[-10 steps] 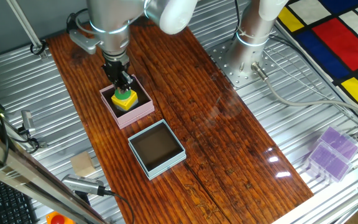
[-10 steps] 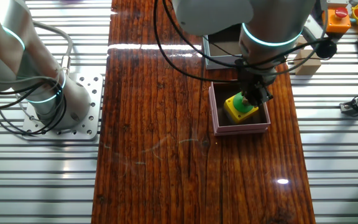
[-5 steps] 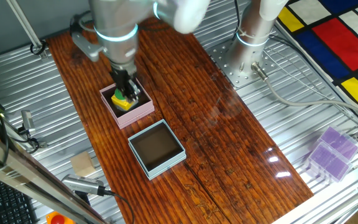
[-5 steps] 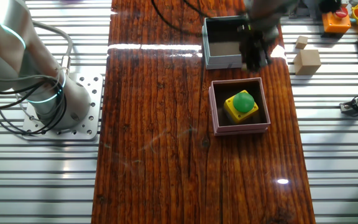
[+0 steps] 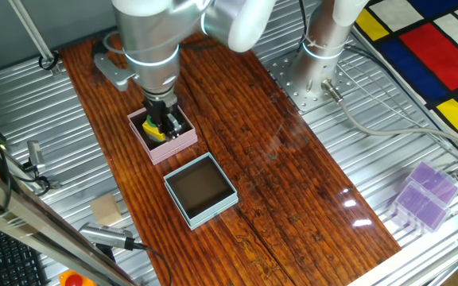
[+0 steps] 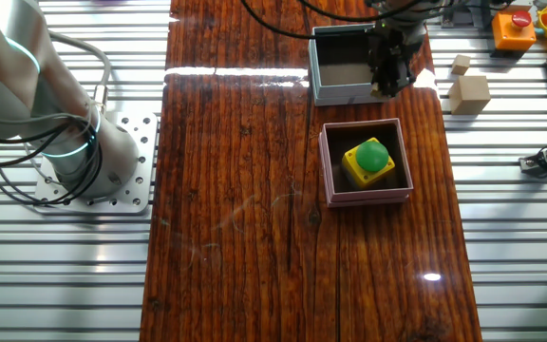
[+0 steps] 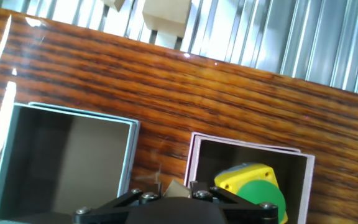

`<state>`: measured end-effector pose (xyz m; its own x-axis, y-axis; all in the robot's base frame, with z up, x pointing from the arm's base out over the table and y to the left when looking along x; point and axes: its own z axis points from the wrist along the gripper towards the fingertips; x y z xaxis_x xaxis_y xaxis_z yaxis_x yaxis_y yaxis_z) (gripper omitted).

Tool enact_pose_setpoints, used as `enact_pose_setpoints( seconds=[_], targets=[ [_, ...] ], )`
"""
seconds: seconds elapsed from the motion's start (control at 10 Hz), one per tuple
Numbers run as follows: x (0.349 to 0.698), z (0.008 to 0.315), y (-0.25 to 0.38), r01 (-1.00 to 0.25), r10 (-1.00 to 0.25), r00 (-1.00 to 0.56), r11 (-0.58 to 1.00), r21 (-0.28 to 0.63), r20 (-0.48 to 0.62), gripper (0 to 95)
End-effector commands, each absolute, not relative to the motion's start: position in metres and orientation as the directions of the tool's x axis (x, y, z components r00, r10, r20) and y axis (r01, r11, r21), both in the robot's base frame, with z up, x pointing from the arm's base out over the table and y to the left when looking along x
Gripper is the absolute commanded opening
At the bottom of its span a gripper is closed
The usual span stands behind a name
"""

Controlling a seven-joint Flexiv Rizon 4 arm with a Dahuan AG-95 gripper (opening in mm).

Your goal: Move an object from one box to another

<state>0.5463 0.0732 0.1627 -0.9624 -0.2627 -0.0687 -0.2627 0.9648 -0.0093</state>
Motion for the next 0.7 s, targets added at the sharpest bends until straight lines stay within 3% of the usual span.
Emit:
enact_pose_setpoints(
  seconds=[0.1, 0.4, 0.7],
  targets=[
    [0.5452, 0.1623, 0.0724, -0.245, -0.245, -0.967, 0.969, -0.008, -0.066, 0.0],
    [0.5454, 0.1626, 0.0713, -0.267, -0.266, -0.962, 0.964, -0.004, -0.055, 0.0],
    [0.5454, 0.1626, 0.0713, -0.368, -0.368, -0.930, 0.930, 0.009, -0.028, 0.0]
  ],
)
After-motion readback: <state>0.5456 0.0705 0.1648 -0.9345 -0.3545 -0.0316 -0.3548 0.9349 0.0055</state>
